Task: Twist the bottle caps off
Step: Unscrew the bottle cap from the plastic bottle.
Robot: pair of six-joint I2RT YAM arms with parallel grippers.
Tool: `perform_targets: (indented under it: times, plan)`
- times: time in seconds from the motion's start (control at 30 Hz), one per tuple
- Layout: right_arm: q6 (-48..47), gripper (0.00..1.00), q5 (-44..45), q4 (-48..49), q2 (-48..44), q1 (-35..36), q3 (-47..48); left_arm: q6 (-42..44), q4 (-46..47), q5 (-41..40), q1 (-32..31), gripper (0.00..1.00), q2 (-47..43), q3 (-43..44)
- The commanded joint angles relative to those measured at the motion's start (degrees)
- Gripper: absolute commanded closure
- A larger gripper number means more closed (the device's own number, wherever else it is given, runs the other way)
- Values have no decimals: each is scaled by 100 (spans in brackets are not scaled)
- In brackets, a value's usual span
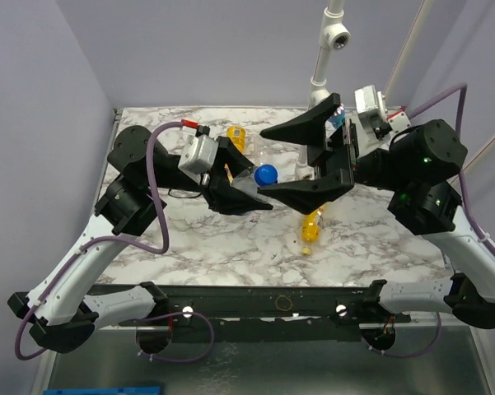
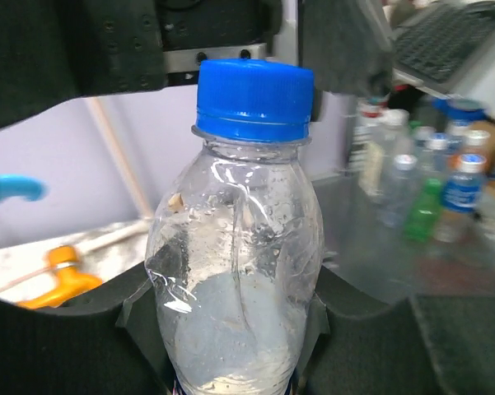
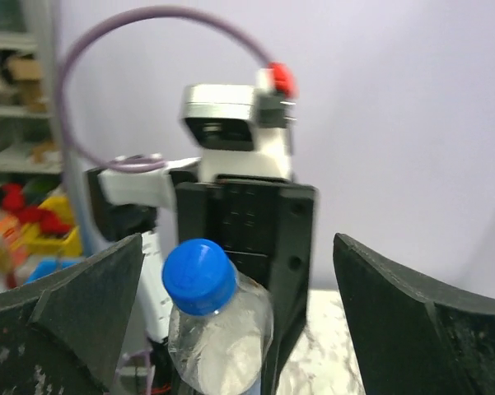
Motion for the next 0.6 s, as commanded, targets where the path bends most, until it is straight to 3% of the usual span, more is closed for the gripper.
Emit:
perform_targets:
  times: [0.0, 0.13, 0.23, 0.57]
  plan:
    - [166, 0, 2124, -290, -279, 16, -185, 1645, -334, -1776, 27, 100, -258, -251]
    - [319, 0, 3194, -58, -505, 16, -485, 2619, -309, -2723, 24, 100, -351, -565]
    - [448, 0, 3361, 120, -505, 16, -545, 2562, -296, -3150, 27, 100, -282, -580]
    - [478, 8, 3441, -176, 176, 16, -119, 2388, -251, -3278, 15, 100, -236, -575]
